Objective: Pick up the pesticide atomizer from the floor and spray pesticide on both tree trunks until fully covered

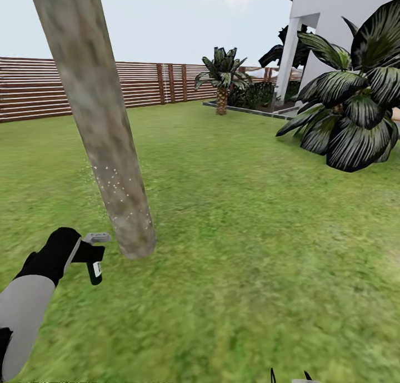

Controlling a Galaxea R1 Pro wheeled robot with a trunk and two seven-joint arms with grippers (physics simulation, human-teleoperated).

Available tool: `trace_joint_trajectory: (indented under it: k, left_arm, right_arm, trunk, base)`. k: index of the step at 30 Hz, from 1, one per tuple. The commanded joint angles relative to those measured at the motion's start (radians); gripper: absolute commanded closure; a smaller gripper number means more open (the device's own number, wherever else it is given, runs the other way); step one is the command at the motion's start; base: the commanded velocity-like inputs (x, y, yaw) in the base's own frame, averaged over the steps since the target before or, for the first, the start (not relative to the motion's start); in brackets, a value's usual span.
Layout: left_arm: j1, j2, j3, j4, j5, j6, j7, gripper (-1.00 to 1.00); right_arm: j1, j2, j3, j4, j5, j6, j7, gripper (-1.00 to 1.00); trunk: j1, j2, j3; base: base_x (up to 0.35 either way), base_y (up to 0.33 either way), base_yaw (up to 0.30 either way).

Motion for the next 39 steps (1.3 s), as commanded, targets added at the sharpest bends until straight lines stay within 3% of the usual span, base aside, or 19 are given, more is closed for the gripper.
trace_joint_trajectory:
  k: [1,19,29,39]
  left_arm:
    - [0.000,0.000,0.001,0.000,0.000,0.000,0.000,1.00]
    - [0.000,-0.003,0.003,-0.002,0.000,0.000,0.002,1.00]
    - [0.000,-0.004,-0.001,-0.035,-0.004,0.001,0.005,1.00]
    - [0.022,0.003,0.001,0.003,-0.005,-0.001,0.008,1.00]
  right_arm:
    - [0.000,0.000,0.000,0.000,0.000,0.000,0.000,-1.00]
    - [0.000,0.000,0.000,0.000,0.000,0.000,0.000,-1.00]
    - [0.000,0.000,0.000,0.000,0.000,0.000,0.000,-1.00]
    - [0.000,-0.003,0.000,0.000,0.000,0.000,0.001,-1.00]
  trunk:
    - [0.000,0.000,0.000]
    - [0.000,0.000,0.000]
    - [0.000,0.000,0.000]
    - [0.000,0.000,0.000]
  base:
    - [0.000,0.000,0.040]
    - [0.020,-0.229,0.006]
    - [0.035,-0.260,0.227]
    - [0.248,0.007,0.007]
